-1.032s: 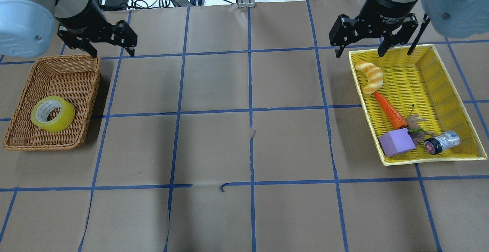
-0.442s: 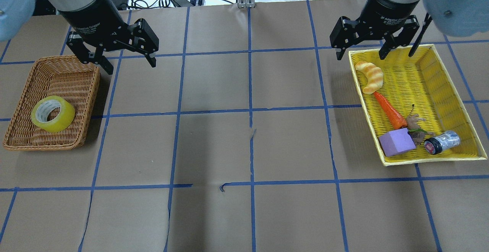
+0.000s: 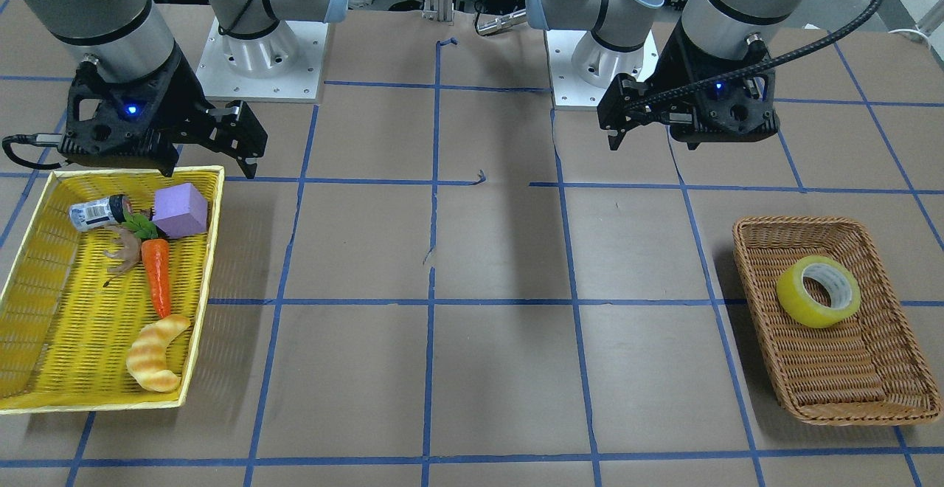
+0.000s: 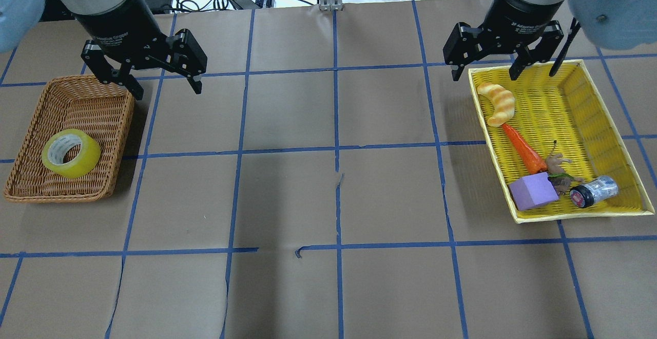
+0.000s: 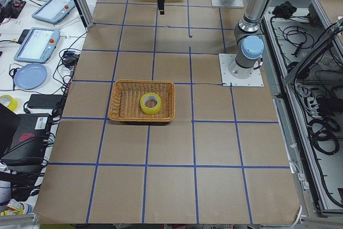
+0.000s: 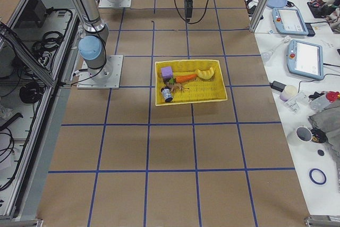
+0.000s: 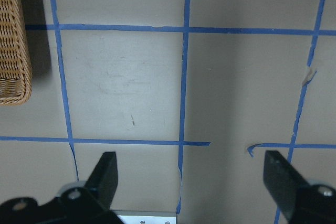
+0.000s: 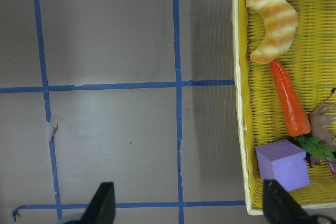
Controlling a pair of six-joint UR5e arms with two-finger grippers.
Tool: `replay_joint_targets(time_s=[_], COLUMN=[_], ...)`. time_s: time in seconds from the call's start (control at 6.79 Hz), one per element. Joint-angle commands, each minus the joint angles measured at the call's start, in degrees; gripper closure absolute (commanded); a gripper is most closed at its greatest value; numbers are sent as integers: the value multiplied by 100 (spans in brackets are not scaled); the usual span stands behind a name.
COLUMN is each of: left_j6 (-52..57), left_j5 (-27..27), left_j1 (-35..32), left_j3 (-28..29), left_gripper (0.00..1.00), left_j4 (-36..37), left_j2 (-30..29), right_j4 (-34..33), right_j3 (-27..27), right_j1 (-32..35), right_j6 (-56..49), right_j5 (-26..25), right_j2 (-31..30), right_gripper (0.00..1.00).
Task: Transfer tape with both arms
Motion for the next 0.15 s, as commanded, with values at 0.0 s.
replay_joint_targets(time_s=[0.0], left_j6=[26], left_j5=[-31], left_j1=[-3], left_j3=[-25], left_gripper=[0], left_j4=[3], left_j2=[-14], right_j4=[-8], right_j3=[8], right_j1=[-2], right_j6=[1], right_j5=[-9], right_j2=[0], right_gripper=[0])
